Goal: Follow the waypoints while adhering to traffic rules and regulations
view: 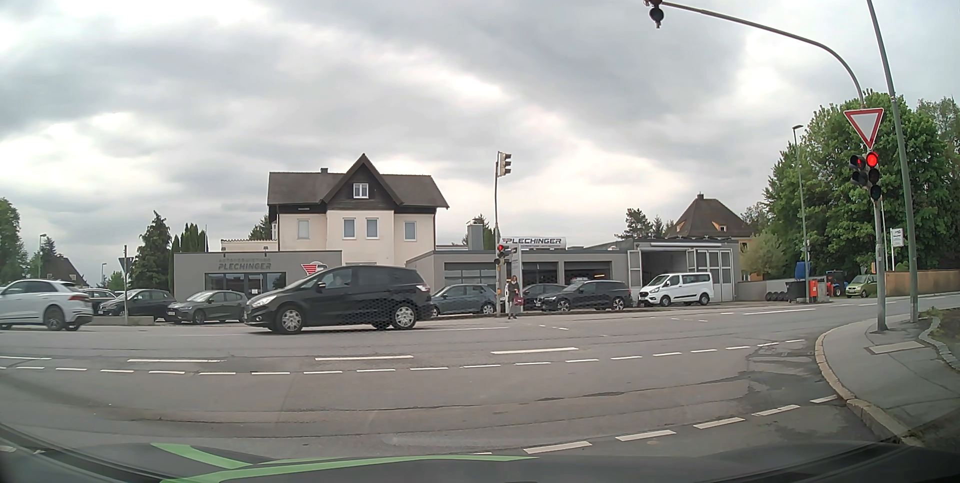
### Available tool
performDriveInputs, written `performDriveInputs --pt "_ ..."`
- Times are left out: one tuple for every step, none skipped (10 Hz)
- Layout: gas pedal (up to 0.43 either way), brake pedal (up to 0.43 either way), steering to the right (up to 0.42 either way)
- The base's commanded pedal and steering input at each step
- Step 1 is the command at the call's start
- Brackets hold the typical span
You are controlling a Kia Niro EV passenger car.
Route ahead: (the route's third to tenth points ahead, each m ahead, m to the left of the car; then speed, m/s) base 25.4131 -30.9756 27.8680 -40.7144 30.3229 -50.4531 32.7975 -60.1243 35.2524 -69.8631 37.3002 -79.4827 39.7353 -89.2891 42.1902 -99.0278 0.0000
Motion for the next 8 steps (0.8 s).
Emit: performDriveInputs --pt "0.0 0.287 0.101" --pt "0.0 0.287 0.101" --pt "0.0 0.287 0.101" --pt "0.0 0.287 0.101" --pt "0.0 0.287 0.101" --pt "0.0 0.287 0.101" --pt "0.0 0.287 0.101" --pt "0.0 0.287 0.101"
